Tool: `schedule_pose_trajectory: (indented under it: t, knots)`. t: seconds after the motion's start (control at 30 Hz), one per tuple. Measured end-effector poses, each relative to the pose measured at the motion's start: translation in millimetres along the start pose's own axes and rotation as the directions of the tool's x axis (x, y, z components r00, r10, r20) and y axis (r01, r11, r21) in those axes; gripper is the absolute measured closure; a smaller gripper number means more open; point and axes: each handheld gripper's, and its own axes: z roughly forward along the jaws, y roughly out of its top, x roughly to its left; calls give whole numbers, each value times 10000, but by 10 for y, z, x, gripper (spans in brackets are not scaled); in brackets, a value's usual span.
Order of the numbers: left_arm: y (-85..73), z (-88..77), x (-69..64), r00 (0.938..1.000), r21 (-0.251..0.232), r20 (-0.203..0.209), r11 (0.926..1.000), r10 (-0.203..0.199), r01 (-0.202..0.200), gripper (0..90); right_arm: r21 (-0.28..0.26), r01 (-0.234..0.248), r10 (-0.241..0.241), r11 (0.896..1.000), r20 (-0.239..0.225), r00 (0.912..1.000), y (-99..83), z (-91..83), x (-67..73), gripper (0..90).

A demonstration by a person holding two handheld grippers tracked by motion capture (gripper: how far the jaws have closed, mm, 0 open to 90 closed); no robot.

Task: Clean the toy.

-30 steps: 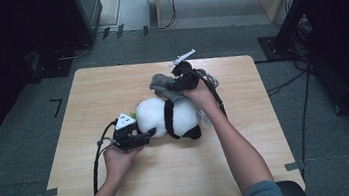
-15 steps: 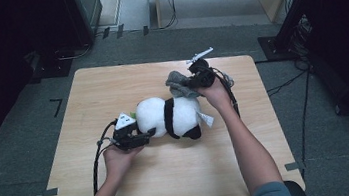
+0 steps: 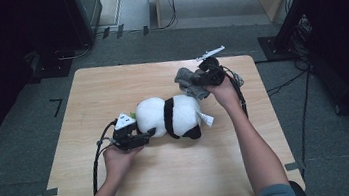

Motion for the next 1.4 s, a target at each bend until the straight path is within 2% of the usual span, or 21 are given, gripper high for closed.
schedule_pose_trajectory:
  t: [0.23, 0.43, 0.57, 0.8, 0.97, 1.17, 1.3, 1.4]
  knots:
    - [-3, -3, -2, 10000, 9, -8, 10000, 14, -14, 336, -599, 432, -451, 9973, -319, 9985, 230, -51, 182, 758]
    - [-4, -1, -2, 10000, -33, 2, 10000, -7, 7, 336, -767, 733, -793, 9944, -785, 9938, 435, 82, 434, 757]
    - [-5, -1, 0, 10000, -34, 10, 10000, 13, -13, 336, -941, 865, -980, 9918, -1259, 9872, 552, 192, 633, 757]
    - [-5, 0, 4, 10000, -48, 10, 10000, 30, -30, 336, -959, 1393, -1544, 9856, -1746, 9725, 729, 386, 993, 757]
    - [-4, 1, 4, 10000, -67, -17, 10000, 64, -64, 336, -892, 1642, -1795, 9824, -2063, 9619, 788, 514, 1188, 757]
    - [-4, 1, 5, 10000, -46, 12, 10000, -4, 4, 336, -403, 2031, -2068, 9783, -2372, 9492, 742, 691, 1322, 757]
    - [-5, 2, 4, 10000, -51, 7, 10000, -11, 11, 336, 8, 2232, -2167, 9748, -2364, 9472, 676, 764, 1317, 757]
    - [-5, 3, 1, 10000, -34, 0, 10000, 43, -43, 336, 148, 2127, -2033, 9770, -2359, 9503, 639, 768, 1270, 756]
